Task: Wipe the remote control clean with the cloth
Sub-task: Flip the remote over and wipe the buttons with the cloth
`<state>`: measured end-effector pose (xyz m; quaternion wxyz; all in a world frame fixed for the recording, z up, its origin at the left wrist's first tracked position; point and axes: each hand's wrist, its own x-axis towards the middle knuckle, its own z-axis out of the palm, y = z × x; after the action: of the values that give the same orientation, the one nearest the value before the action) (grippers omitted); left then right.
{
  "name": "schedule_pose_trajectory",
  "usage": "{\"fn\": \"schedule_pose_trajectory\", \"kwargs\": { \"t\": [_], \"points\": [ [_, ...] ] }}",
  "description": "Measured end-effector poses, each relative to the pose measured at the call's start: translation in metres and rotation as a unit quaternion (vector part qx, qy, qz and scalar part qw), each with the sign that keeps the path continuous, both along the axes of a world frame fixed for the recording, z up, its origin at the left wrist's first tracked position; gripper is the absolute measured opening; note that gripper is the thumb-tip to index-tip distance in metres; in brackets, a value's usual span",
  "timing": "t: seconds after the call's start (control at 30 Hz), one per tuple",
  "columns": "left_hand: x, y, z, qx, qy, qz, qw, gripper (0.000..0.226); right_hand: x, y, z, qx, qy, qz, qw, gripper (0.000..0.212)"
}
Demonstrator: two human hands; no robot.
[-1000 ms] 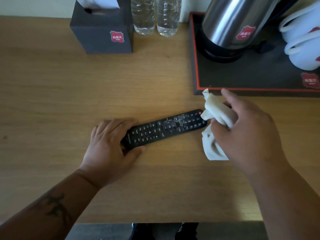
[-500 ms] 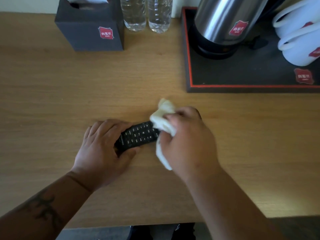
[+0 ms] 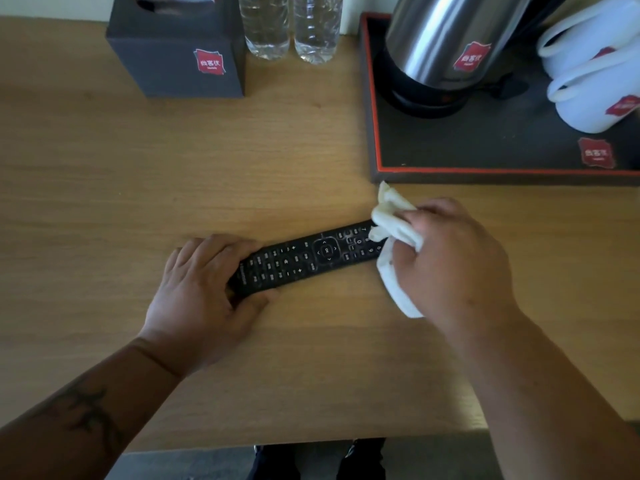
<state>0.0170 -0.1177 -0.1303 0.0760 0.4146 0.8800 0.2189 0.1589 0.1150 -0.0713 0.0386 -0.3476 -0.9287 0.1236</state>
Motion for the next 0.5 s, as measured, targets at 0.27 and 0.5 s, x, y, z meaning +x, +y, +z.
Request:
{"fn": "schedule_pose_trajectory", "kwargs": {
  "t": [0.27,0.5],
  "points": [
    [0.005,0.001,0.001,-0.020,0.024,0.003,1.000,0.072,-0.018,-0.037,-0.001,0.007,0.001,0.159,0.987,0.041],
    [0.007,0.003,0.001,-0.031,0.031,-0.017,0.999,0.067,0.003,-0.055,0.003,-0.017,-0.047,0.161,0.986,0.023]
  ]
}}
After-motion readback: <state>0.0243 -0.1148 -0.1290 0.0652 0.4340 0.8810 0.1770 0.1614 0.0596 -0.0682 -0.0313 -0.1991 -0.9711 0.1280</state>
